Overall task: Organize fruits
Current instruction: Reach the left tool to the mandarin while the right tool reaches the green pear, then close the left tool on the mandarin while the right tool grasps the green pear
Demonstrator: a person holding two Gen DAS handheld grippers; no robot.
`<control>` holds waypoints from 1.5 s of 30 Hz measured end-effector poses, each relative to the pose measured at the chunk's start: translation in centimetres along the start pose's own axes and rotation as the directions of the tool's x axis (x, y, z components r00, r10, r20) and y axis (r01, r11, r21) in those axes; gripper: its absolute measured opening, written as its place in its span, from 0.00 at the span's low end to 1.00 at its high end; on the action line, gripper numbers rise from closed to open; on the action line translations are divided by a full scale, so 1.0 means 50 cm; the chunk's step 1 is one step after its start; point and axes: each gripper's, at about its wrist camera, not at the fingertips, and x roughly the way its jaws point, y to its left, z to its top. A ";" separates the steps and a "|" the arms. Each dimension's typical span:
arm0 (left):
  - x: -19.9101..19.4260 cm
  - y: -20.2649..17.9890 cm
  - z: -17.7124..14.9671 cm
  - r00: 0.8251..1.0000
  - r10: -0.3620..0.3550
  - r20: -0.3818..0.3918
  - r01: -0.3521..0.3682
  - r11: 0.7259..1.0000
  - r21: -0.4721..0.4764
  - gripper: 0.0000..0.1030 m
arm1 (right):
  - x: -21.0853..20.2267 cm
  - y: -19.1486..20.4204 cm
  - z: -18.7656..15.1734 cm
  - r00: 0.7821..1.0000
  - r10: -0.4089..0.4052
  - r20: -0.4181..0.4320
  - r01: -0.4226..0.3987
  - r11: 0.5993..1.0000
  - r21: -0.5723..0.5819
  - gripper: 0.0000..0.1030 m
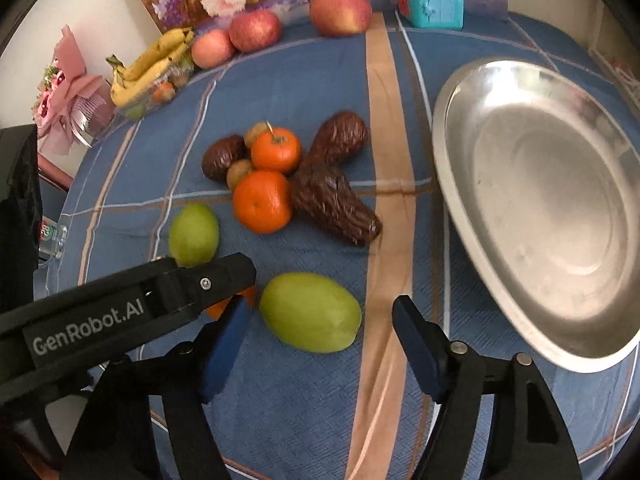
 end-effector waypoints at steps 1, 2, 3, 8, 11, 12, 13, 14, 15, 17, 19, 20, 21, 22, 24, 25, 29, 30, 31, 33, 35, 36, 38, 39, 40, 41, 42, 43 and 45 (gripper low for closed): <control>0.001 0.003 -0.001 1.000 -0.008 -0.003 0.008 1.000 -0.010 0.42 | 0.004 0.001 -0.001 1.000 0.000 -0.004 0.000 1.000 0.000 0.67; 0.001 0.005 -0.002 1.000 -0.012 -0.005 0.012 1.000 -0.020 0.41 | 0.005 0.002 -0.004 1.000 -0.003 -0.003 0.003 1.000 -0.001 0.64; 0.002 0.009 -0.003 1.000 -0.014 -0.008 0.014 0.999 -0.028 0.39 | 0.006 0.003 -0.004 1.000 -0.005 -0.002 0.005 1.000 -0.004 0.63; -0.010 0.023 -0.009 1.000 -0.030 -0.004 0.030 0.999 -0.044 0.37 | 0.011 0.011 -0.011 1.000 -0.001 0.007 0.001 1.000 -0.017 0.51; -0.019 0.034 -0.012 1.000 -0.030 0.001 0.030 0.998 -0.055 0.37 | 0.017 0.013 -0.013 1.000 -0.005 0.006 0.005 1.000 -0.022 0.51; -0.023 0.038 -0.013 1.000 -0.027 0.006 0.027 0.998 -0.059 0.36 | 0.017 0.010 -0.015 1.000 0.000 0.005 0.000 1.000 -0.015 0.51; -0.025 0.040 -0.013 1.000 -0.026 0.010 0.027 0.998 -0.061 0.36 | 0.020 0.008 -0.014 1.000 0.000 0.005 0.000 1.000 -0.004 0.51; -0.030 0.044 -0.013 1.000 -0.027 0.015 0.028 0.998 -0.063 0.36 | 0.021 0.005 -0.013 1.000 -0.001 0.005 0.001 1.000 0.008 0.51; -0.036 0.048 -0.014 0.999 -0.029 0.022 0.031 0.998 -0.063 0.36 | 0.015 -0.004 -0.019 1.000 -0.003 0.005 0.003 1.000 0.016 0.51; -0.051 0.053 -0.016 0.999 -0.038 0.036 0.040 0.998 -0.058 0.36 | 0.013 -0.010 -0.020 1.000 -0.021 0.009 0.021 0.999 0.025 0.51; -0.067 0.057 -0.017 0.997 -0.053 0.051 0.056 0.997 -0.052 0.36 | 0.008 -0.013 -0.021 0.999 -0.032 0.013 0.031 0.999 0.030 0.51; -0.078 0.058 -0.019 0.996 -0.062 0.063 0.065 0.997 -0.048 0.36 | 0.005 -0.015 -0.022 0.999 -0.032 0.018 0.032 0.999 0.034 0.51; -0.085 0.058 -0.020 0.995 -0.069 0.070 0.072 0.996 -0.043 0.36 | 0.000 -0.017 -0.022 0.999 -0.027 0.026 0.026 0.999 0.039 0.51; -0.095 0.057 -0.021 0.994 -0.077 0.078 0.080 0.996 -0.032 0.36 | -0.006 -0.019 -0.024 0.999 -0.025 0.035 0.024 0.999 0.042 0.51; -0.111 0.056 -0.023 0.991 -0.094 0.093 0.097 0.995 -0.027 0.36 | -0.022 -0.020 -0.024 0.998 -0.025 0.064 0.022 0.999 0.041 0.51; -0.116 0.053 -0.022 0.990 -0.099 0.097 0.102 0.995 -0.023 0.36 | -0.031 -0.023 -0.026 0.997 -0.020 0.076 0.017 0.999 0.045 0.51; -0.147 0.045 -0.016 0.987 -0.112 0.119 0.113 0.994 -0.002 0.36 | -0.082 -0.031 -0.024 0.989 -0.017 0.147 0.005 0.997 0.078 0.51; -0.150 0.039 -0.014 0.986 -0.111 0.122 0.111 0.994 0.005 0.36 | -0.095 -0.035 -0.024 0.987 -0.030 0.160 0.017 0.996 0.083 0.51; -0.146 0.024 -0.007 0.987 -0.107 0.123 0.106 0.994 0.014 0.36 | -0.105 -0.037 -0.017 0.984 -0.048 0.174 0.033 0.995 0.089 0.51; -0.144 -0.004 -0.001 0.987 -0.113 0.118 0.109 0.993 0.041 0.36 | -0.117 -0.047 -0.002 0.978 -0.100 0.182 0.081 0.991 0.111 0.51; -0.134 -0.038 0.007 0.987 -0.120 0.109 0.113 0.991 0.071 0.36 | -0.128 -0.070 0.010 0.975 -0.125 0.183 0.098 0.984 0.151 0.51; -0.128 -0.059 0.012 0.988 -0.116 0.103 0.106 0.990 0.093 0.36 | -0.130 -0.077 0.015 0.974 -0.131 0.186 0.100 0.981 0.168 0.51; -0.107 -0.100 0.018 0.990 -0.115 0.087 0.103 0.986 0.132 0.36 | -0.136 -0.101 0.029 0.969 -0.146 0.199 0.106 0.974 0.199 0.51; -0.093 -0.123 0.019 0.991 -0.118 0.069 0.106 0.982 0.153 0.36 | -0.137 -0.116 0.032 0.967 -0.158 0.199 0.114 0.970 0.214 0.51; -0.081 -0.142 0.019 0.991 -0.121 0.052 0.110 0.980 0.168 0.36 | -0.138 -0.126 0.033 0.966 -0.166 0.197 0.120 0.966 0.227 0.51; -0.069 -0.159 0.016 0.992 -0.122 0.037 0.114 0.976 0.185 0.36 | -0.134 -0.150 0.037 0.965 -0.183 0.188 0.131 0.957 0.259 0.51; -0.057 -0.180 0.014 0.992 -0.120 0.025 0.112 0.972 0.206 0.36 | -0.126 -0.162 0.038 0.964 -0.197 0.179 0.142 0.949 0.281 0.51; -0.047 -0.197 0.013 0.993 -0.115 0.016 0.108 0.969 0.222 0.37 | -0.123 -0.185 0.038 0.962 -0.218 0.166 0.158 0.937 0.312 0.51; -0.023 -0.232 0.010 0.995 -0.102 -0.006 0.101 0.962 0.256 0.37 | -0.119 -0.216 0.036 0.956 -0.259 0.140 0.195 0.912 0.360 0.51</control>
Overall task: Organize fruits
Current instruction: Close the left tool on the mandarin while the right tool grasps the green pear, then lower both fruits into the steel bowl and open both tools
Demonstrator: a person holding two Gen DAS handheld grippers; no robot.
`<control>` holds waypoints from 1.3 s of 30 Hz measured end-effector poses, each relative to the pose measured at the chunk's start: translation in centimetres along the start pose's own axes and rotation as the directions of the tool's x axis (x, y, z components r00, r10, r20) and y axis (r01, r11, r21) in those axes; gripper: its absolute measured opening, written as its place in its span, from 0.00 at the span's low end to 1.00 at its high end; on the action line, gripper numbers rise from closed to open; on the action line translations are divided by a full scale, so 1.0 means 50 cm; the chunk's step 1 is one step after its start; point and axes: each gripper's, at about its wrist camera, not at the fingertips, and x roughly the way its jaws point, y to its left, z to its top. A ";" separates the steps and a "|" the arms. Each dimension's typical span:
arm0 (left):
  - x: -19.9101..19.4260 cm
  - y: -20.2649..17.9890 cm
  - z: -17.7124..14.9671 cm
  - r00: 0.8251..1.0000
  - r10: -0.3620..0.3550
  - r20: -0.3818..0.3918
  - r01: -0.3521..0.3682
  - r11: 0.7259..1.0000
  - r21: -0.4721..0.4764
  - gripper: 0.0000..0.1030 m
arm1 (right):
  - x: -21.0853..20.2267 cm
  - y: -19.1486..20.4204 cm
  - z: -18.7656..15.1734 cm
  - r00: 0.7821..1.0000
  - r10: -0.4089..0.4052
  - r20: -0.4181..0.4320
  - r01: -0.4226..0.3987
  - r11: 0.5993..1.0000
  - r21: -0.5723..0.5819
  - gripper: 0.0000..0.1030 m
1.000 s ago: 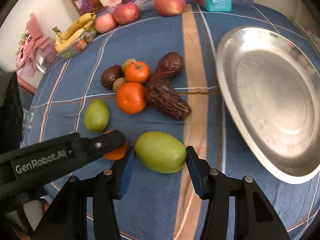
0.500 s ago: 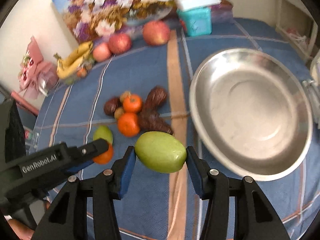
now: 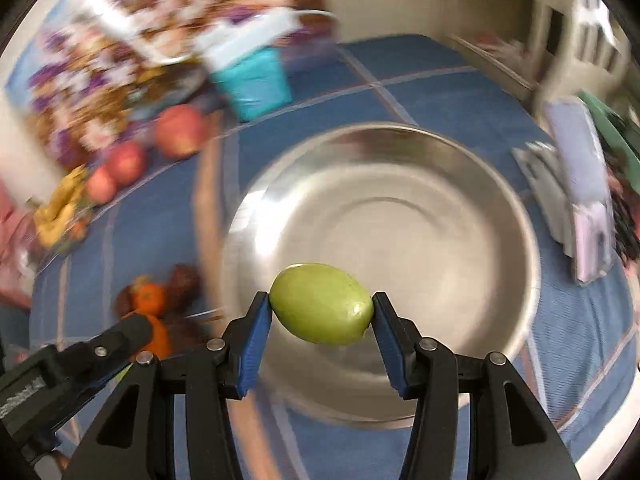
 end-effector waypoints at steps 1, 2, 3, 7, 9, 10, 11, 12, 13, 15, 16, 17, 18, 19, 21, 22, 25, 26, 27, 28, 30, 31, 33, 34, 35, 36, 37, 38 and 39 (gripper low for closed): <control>0.013 -0.016 0.004 1.000 0.003 -0.010 -0.003 1.000 0.015 0.37 | 0.003 -0.013 0.002 1.000 -0.017 -0.003 0.017 1.000 0.017 0.51; 0.032 -0.035 0.007 1.000 0.007 -0.022 -0.007 0.999 0.036 0.37 | 0.006 -0.030 0.007 0.999 -0.034 -0.007 0.035 0.999 0.035 0.51; 0.045 -0.046 0.009 0.999 0.013 -0.032 -0.012 0.999 0.048 0.37 | 0.007 -0.039 0.010 0.999 -0.042 -0.010 0.043 0.998 0.042 0.51; 0.083 -0.072 0.013 0.998 0.035 -0.061 -0.030 0.997 0.072 0.37 | 0.024 -0.072 0.015 0.998 -0.051 -0.040 0.054 0.994 0.090 0.51; 0.096 -0.077 0.011 0.997 0.038 -0.068 -0.032 0.996 0.083 0.38 | 0.031 -0.084 0.015 0.997 -0.051 -0.050 0.055 0.994 0.097 0.51; 0.098 -0.080 0.009 0.997 0.041 -0.071 -0.035 0.995 0.089 0.39 | 0.034 -0.083 0.015 0.997 -0.054 -0.055 0.059 0.994 0.096 0.51; 0.099 -0.082 0.008 0.996 0.047 -0.072 -0.040 0.994 0.099 0.39 | 0.034 -0.085 0.012 0.997 -0.057 -0.059 0.063 0.993 0.096 0.51; 0.099 -0.083 0.008 0.996 0.051 -0.069 -0.044 0.993 0.107 0.39 | 0.039 -0.085 0.013 0.996 -0.058 -0.065 0.064 0.993 0.097 0.51; 0.099 -0.085 0.009 0.996 0.052 -0.068 -0.045 0.993 0.110 0.40 | 0.043 -0.082 0.012 0.996 -0.054 -0.072 0.060 0.994 0.094 0.51; 0.092 -0.085 0.009 0.997 0.041 -0.060 -0.034 0.993 0.112 0.47 | 0.050 -0.075 0.007 0.995 -0.055 -0.089 0.062 0.995 0.078 0.51; 0.090 -0.084 0.009 0.998 0.040 -0.057 -0.033 0.993 0.113 0.48 | 0.053 -0.072 0.006 0.994 -0.058 -0.090 0.065 0.995 0.069 0.52; 0.085 -0.082 0.008 0.998 0.040 -0.053 -0.034 0.993 0.115 0.49 | 0.052 -0.066 0.006 0.994 -0.066 -0.087 0.071 0.996 0.058 0.53; 0.079 -0.080 0.007 0.998 0.040 -0.049 -0.034 0.992 0.118 0.50 | 0.049 -0.062 0.006 0.995 -0.065 -0.082 0.070 0.996 0.052 0.55; 0.072 -0.078 0.007 0.998 0.038 -0.044 -0.033 0.992 0.119 0.51 | 0.045 -0.060 0.004 0.995 -0.064 -0.077 0.067 0.997 0.047 0.57; 0.058 -0.070 0.008 0.999 0.041 -0.033 -0.036 0.992 0.119 0.58 | 0.041 -0.054 0.004 0.995 -0.068 -0.069 0.070 0.997 0.034 0.57; 0.051 -0.065 0.007 0.999 0.042 -0.028 -0.038 0.992 0.118 0.62 | 0.041 -0.052 0.004 0.995 -0.068 -0.067 0.070 0.997 0.029 0.57; 0.028 -0.051 0.008 0.998 0.069 0.003 -0.069 0.990 0.122 0.72 | 0.040 -0.044 0.004 0.996 -0.068 -0.065 0.069 0.997 0.017 0.70; 0.019 -0.044 0.008 0.996 0.086 0.015 -0.087 0.988 0.125 0.79 | 0.041 -0.042 0.006 0.996 -0.070 -0.062 0.071 0.997 0.014 0.74; 0.010 -0.035 0.008 0.993 0.109 0.034 -0.113 0.986 0.124 0.84 | 0.039 -0.038 0.007 0.996 -0.070 -0.055 0.071 0.997 0.008 0.75; 0.001 -0.024 0.009 0.990 0.129 0.054 -0.135 0.984 0.120 0.85 | 0.037 -0.034 0.007 0.996 -0.068 -0.051 0.068 0.998 -0.002 0.75; -0.015 -0.003 0.011 0.983 0.162 0.083 -0.171 0.979 0.110 0.93 | 0.033 -0.028 0.004 0.997 -0.070 -0.041 0.069 0.997 -0.020 0.85; -0.022 0.007 0.012 0.979 0.181 0.099 -0.191 0.976 0.105 0.96 | 0.031 -0.026 0.004 0.997 -0.071 -0.037 0.070 0.997 -0.026 0.87; -0.040 0.031 0.010 0.961 0.232 0.148 -0.247 0.964 0.097 1.00 | 0.028 -0.017 0.002 0.997 -0.079 -0.024 0.078 0.996 -0.047 0.88; -0.045 0.037 0.009 0.955 0.248 0.164 -0.266 0.959 0.095 1.00 | 0.027 -0.014 0.000 0.997 -0.079 -0.020 0.078 0.996 -0.051 0.88; -0.053 0.046 0.007 0.945 0.271 0.183 -0.291 0.952 0.093 1.00 | 0.025 -0.011 0.000 0.997 -0.074 -0.013 0.074 0.996 -0.054 0.88; -0.061 0.056 0.004 0.931 0.301 0.207 -0.325 0.941 0.091 1.00 | 0.025 -0.008 0.001 0.997 -0.071 -0.008 0.071 0.996 -0.055 0.88; -0.069 0.064 0.001 0.919 0.323 0.224 -0.350 0.933 0.090 1.00 | 0.024 -0.007 -0.001 0.998 -0.069 -0.004 0.069 0.996 -0.057 0.88; -0.077 0.073 -0.002 0.910 0.340 0.237 -0.369 0.925 0.090 1.00 | 0.022 -0.003 -0.001 0.998 -0.064 0.003 0.064 0.996 -0.060 0.88; -0.083 0.080 -0.006 0.897 0.363 0.253 -0.396 0.914 0.092 1.00 | 0.019 0.001 -0.003 0.998 -0.055 0.009 0.056 0.996 -0.063 0.88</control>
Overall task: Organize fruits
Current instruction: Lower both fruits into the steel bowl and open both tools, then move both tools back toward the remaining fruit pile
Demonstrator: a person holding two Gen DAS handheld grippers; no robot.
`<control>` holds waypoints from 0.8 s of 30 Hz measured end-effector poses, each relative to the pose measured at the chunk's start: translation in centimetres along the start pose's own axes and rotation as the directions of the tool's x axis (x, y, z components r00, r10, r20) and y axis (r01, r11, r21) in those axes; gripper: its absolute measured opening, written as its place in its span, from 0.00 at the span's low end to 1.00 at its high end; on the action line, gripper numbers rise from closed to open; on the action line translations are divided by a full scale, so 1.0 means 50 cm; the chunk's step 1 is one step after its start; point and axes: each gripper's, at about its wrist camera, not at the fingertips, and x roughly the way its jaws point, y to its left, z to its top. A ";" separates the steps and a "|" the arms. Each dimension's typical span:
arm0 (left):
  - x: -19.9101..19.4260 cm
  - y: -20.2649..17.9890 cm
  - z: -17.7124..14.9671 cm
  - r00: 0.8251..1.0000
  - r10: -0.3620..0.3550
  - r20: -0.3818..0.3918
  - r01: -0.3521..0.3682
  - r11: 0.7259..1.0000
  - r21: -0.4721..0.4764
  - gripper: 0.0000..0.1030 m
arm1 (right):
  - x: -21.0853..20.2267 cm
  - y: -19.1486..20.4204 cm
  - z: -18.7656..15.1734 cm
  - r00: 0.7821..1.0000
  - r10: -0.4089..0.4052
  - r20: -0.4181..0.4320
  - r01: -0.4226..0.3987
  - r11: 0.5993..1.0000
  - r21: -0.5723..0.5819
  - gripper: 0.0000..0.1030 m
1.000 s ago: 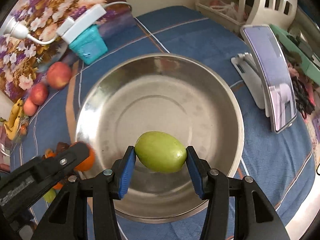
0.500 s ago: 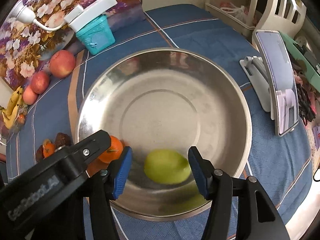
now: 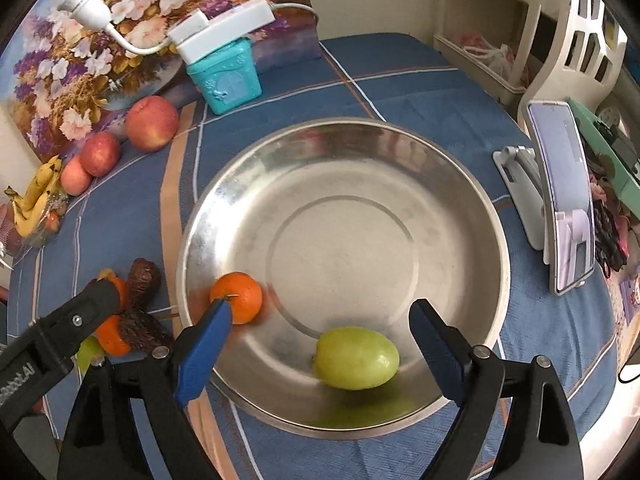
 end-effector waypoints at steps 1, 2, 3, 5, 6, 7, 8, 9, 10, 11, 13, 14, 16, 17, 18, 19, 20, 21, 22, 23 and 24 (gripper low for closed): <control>-0.005 0.007 -0.004 1.000 0.026 0.013 -0.026 1.000 0.009 1.00 | -0.001 0.005 -0.001 1.000 0.006 0.006 -0.006 1.000 -0.003 0.88; -0.009 0.009 -0.005 0.999 0.042 0.023 -0.042 0.999 0.014 1.00 | 0.000 0.009 0.000 1.000 0.011 0.011 -0.011 1.000 -0.008 0.88; -0.015 0.016 -0.008 0.997 0.068 0.038 -0.069 0.997 0.019 1.00 | 0.000 0.014 0.000 1.000 0.021 0.017 -0.021 1.000 -0.013 0.88; -0.023 0.027 -0.010 0.993 0.107 0.047 -0.108 0.994 0.023 1.00 | -0.002 0.022 -0.001 0.999 0.041 0.025 -0.041 0.999 -0.018 0.88; -0.027 0.032 -0.014 0.991 0.126 0.052 -0.128 0.992 0.022 1.00 | -0.005 0.028 -0.002 0.998 0.046 0.032 -0.045 0.999 -0.020 0.88; -0.031 0.036 -0.017 0.987 0.148 0.058 -0.149 0.988 0.025 1.00 | -0.007 0.031 -0.004 0.998 0.042 0.042 -0.041 0.999 -0.023 0.88; -0.034 0.042 -0.020 0.984 0.169 0.065 -0.171 0.985 0.032 1.00 | -0.010 0.037 -0.006 0.998 0.033 0.056 -0.032 0.999 -0.029 0.88; -0.036 0.045 -0.023 0.982 0.179 0.068 -0.181 0.983 0.036 1.00 | -0.014 0.045 -0.009 0.997 0.031 0.074 -0.028 0.999 -0.040 0.88; -0.039 0.051 -0.028 0.980 0.186 0.072 -0.189 0.981 0.036 1.00 | -0.017 0.049 -0.011 0.996 0.037 0.087 -0.034 0.998 -0.043 0.88; -0.041 0.059 -0.030 0.979 0.191 0.071 -0.193 0.981 0.031 1.00 | -0.024 0.054 -0.014 0.993 0.047 0.110 -0.042 0.998 -0.046 0.88; -0.045 0.076 -0.034 0.980 0.189 0.069 -0.189 0.982 0.005 1.00 | -0.035 0.061 -0.017 0.988 0.053 0.147 -0.047 0.998 -0.048 0.88; -0.047 0.086 -0.035 0.981 0.179 0.070 -0.178 0.984 -0.014 1.00 | -0.042 0.065 -0.018 0.984 0.057 0.167 -0.049 0.998 -0.051 0.88; -0.053 0.106 -0.036 0.983 0.168 0.070 -0.164 0.985 -0.062 1.00 | -0.047 0.074 -0.018 0.982 0.063 0.178 -0.054 0.997 -0.059 0.88; -0.056 0.114 -0.037 0.983 0.169 0.071 -0.162 0.983 -0.086 1.00 | -0.050 0.076 -0.021 0.981 0.063 0.182 -0.053 0.997 -0.058 0.88; -0.058 0.124 -0.037 0.984 0.167 0.069 -0.158 0.981 -0.114 1.00 | -0.050 0.081 -0.022 0.981 0.058 0.184 -0.049 0.997 -0.057 0.88; -0.059 0.129 -0.037 0.984 0.166 0.067 -0.156 0.980 -0.126 1.00 | -0.051 0.083 -0.023 0.980 0.062 0.187 -0.053 0.997 -0.053 0.88; -0.058 0.131 -0.036 0.984 0.167 0.067 -0.157 0.979 -0.129 1.00 | -0.053 0.085 -0.025 0.980 0.070 0.189 -0.062 0.997 -0.047 0.88; -0.057 0.133 -0.036 0.983 0.169 0.067 -0.160 0.979 -0.125 1.00 | -0.057 0.088 -0.026 0.977 0.082 0.195 -0.076 0.996 -0.039 0.88; -0.058 0.133 -0.037 0.983 0.168 0.068 -0.159 0.980 -0.120 1.00 | -0.060 0.087 -0.028 0.976 0.089 0.197 -0.083 0.996 -0.036 0.88; -0.055 0.134 -0.036 0.984 0.164 0.065 -0.155 0.981 -0.118 1.00 | -0.064 0.090 -0.028 0.975 0.093 0.201 -0.088 0.995 -0.036 0.88; -0.052 0.136 -0.034 0.987 0.152 0.058 -0.145 0.982 -0.120 1.00 | -0.066 0.094 -0.030 0.976 0.088 0.200 -0.081 0.996 -0.041 0.88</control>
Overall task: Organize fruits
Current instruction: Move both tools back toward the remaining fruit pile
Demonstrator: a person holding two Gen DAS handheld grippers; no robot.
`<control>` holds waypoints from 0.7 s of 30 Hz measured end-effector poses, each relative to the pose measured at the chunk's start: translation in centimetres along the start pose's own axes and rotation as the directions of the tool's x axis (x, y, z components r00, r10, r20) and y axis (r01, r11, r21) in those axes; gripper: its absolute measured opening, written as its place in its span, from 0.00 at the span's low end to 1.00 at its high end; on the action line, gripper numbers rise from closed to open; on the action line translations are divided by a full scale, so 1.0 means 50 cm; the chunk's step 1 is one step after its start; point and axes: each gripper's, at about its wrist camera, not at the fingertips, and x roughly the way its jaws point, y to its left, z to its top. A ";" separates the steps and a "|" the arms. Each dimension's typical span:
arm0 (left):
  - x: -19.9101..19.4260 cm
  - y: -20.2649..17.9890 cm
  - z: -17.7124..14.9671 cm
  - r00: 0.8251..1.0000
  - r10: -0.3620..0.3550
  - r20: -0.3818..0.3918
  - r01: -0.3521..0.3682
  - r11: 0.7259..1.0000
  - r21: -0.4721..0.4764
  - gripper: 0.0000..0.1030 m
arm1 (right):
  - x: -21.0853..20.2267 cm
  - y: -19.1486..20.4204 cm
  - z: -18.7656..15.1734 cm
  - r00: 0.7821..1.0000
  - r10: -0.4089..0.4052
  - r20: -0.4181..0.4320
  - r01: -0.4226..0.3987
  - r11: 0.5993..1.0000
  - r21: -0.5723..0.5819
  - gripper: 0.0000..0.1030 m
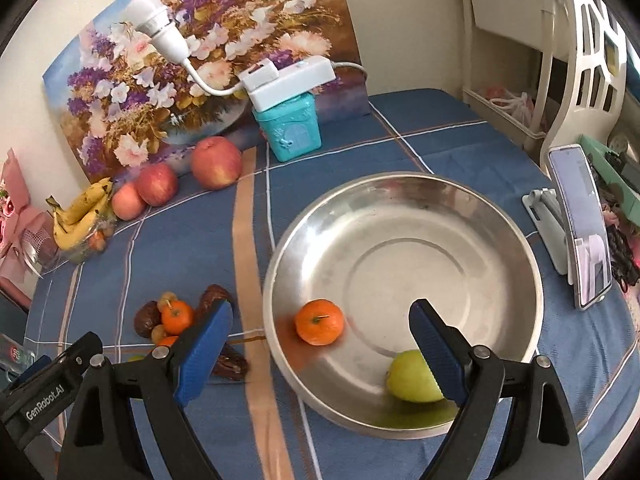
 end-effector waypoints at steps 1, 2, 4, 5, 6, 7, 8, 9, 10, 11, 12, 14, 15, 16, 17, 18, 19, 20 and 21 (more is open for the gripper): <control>0.004 0.003 0.001 1.000 -0.016 -0.014 0.016 1.000 -0.006 1.00 | -0.001 0.004 -0.001 1.000 0.000 -0.001 0.000 1.000 -0.004 0.88; 0.007 0.005 0.003 0.999 -0.025 -0.023 0.025 1.000 -0.010 1.00 | -0.001 0.007 -0.003 1.000 0.003 -0.001 -0.003 1.000 -0.004 0.88; 0.015 0.010 0.004 0.998 -0.044 -0.048 0.043 0.999 -0.024 1.00 | 0.002 0.014 -0.006 1.000 0.022 -0.014 -0.023 1.000 -0.012 0.88; 0.021 0.013 0.004 0.997 -0.049 -0.059 0.048 0.998 -0.032 1.00 | 0.002 0.017 -0.008 0.999 0.036 -0.015 -0.036 0.999 -0.018 0.88; 0.026 0.016 0.005 0.996 -0.053 -0.071 0.050 0.998 -0.040 1.00 | 0.004 0.023 -0.009 0.998 0.054 -0.020 -0.054 0.998 -0.031 0.88; 0.030 0.019 0.005 0.995 -0.055 -0.078 0.052 0.998 -0.046 1.00 | 0.006 0.026 -0.010 0.998 0.054 -0.024 -0.055 0.998 -0.038 0.88; 0.033 0.021 0.005 0.995 -0.056 -0.082 0.052 0.997 -0.051 1.00 | 0.009 0.031 -0.011 0.999 0.043 -0.031 -0.045 0.998 -0.045 0.88; 0.035 0.023 0.005 0.995 -0.060 -0.079 0.056 0.997 -0.057 1.00 | 0.013 0.037 -0.012 0.999 0.036 -0.036 -0.038 0.998 -0.052 0.88; 0.036 0.027 0.005 0.995 -0.069 -0.075 0.065 0.996 -0.062 1.00 | 0.014 0.039 -0.013 0.999 0.038 -0.038 -0.040 0.998 -0.056 0.88; 0.036 0.031 0.003 0.994 -0.080 -0.070 0.075 0.995 -0.069 1.00 | 0.017 0.044 -0.015 0.998 0.041 -0.045 -0.044 0.997 -0.061 0.88; 0.037 0.037 0.002 0.993 -0.096 -0.062 0.091 0.992 -0.085 1.00 | 0.022 0.048 -0.017 0.997 0.046 -0.056 -0.050 0.997 -0.063 0.88; 0.040 0.049 0.003 0.993 -0.107 -0.055 0.101 0.990 -0.103 1.00 | 0.028 0.056 -0.019 0.996 0.059 -0.067 -0.064 0.996 -0.068 0.88; 0.043 0.056 0.004 0.993 -0.104 -0.052 0.098 0.989 -0.112 1.00 | 0.032 0.061 -0.020 0.995 0.064 -0.072 -0.069 0.995 -0.074 0.88; 0.044 0.061 0.005 0.994 -0.102 -0.048 0.096 0.989 -0.116 1.00 | 0.035 0.067 -0.022 0.995 0.068 -0.072 -0.074 0.994 -0.082 0.88; 0.046 0.065 0.007 0.994 -0.100 -0.044 0.094 0.988 -0.122 1.00 | 0.037 0.072 -0.024 0.995 0.069 -0.072 -0.075 0.993 -0.090 0.88; 0.045 0.071 0.008 0.995 -0.099 -0.032 0.094 0.987 -0.131 1.00 | 0.039 0.078 -0.025 0.995 0.071 -0.068 -0.078 0.992 -0.104 0.88; 0.045 0.074 0.010 0.995 -0.101 -0.025 0.097 0.986 -0.136 1.00 | 0.040 0.084 -0.026 0.995 0.070 -0.067 -0.077 0.991 -0.113 0.88; 0.044 0.078 0.010 0.994 -0.106 -0.015 0.103 0.985 -0.142 1.00 | 0.040 0.088 -0.028 0.995 0.072 -0.066 -0.079 0.990 -0.120 0.88; 0.042 0.080 0.011 0.994 -0.111 -0.009 0.108 0.984 -0.145 1.00 | 0.041 0.093 -0.029 0.995 0.079 -0.065 -0.086 0.989 -0.124 0.88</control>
